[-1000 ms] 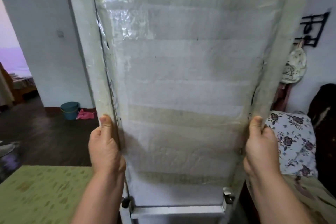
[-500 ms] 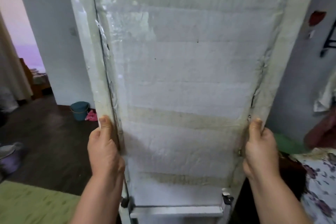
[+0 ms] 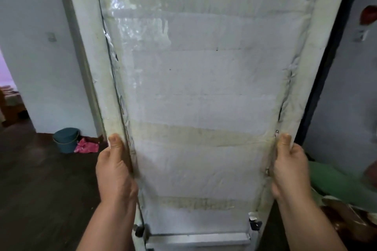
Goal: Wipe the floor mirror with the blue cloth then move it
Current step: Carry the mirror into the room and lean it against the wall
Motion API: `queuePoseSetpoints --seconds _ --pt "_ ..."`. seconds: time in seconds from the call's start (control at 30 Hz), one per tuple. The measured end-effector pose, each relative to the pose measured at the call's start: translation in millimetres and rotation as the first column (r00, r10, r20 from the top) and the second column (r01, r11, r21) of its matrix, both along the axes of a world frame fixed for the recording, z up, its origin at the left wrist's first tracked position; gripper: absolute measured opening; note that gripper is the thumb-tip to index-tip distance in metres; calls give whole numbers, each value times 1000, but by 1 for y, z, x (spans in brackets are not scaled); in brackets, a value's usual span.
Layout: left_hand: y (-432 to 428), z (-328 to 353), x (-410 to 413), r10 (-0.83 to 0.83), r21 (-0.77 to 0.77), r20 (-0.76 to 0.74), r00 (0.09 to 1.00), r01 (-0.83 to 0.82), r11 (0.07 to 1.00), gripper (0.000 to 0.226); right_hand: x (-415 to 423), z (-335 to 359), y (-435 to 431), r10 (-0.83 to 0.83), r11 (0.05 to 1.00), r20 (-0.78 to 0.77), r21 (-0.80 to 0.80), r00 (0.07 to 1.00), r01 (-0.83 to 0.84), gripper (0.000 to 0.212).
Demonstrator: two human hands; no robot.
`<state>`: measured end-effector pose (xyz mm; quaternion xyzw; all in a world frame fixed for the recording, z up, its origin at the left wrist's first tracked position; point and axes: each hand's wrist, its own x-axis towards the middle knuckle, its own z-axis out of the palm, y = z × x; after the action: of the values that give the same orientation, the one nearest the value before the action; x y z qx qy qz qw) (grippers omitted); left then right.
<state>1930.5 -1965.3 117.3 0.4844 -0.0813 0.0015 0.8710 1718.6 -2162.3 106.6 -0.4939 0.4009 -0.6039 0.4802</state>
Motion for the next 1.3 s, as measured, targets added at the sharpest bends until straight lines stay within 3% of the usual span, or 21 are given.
queuePoseSetpoints --seconds 0.27,0.43,0.57,1.03,1.2,1.3 --pt "-114 -2 80 124 49 -16 992 -123 991 36 91 -9 -123 103 993 17 57 995 -104 50" --pt "-170 -9 125 190 105 9 982 -190 976 51 151 -8 -195 184 981 -29 65 982 -182 52" --pt "-210 -11 169 234 50 -32 972 -233 971 49 203 -4 -243 219 976 -67 19 973 -219 51" --pt "-350 -16 345 177 34 -101 979 -175 984 37 382 -6 -390 206 976 -180 -39 962 -216 40" --pt "-406 -10 392 298 84 -71 952 -292 953 39 447 -15 -457 280 958 -198 -7 939 -287 59" --pt "-435 -14 417 385 109 -45 922 -378 919 45 489 -18 -498 346 937 -158 17 925 -348 55"
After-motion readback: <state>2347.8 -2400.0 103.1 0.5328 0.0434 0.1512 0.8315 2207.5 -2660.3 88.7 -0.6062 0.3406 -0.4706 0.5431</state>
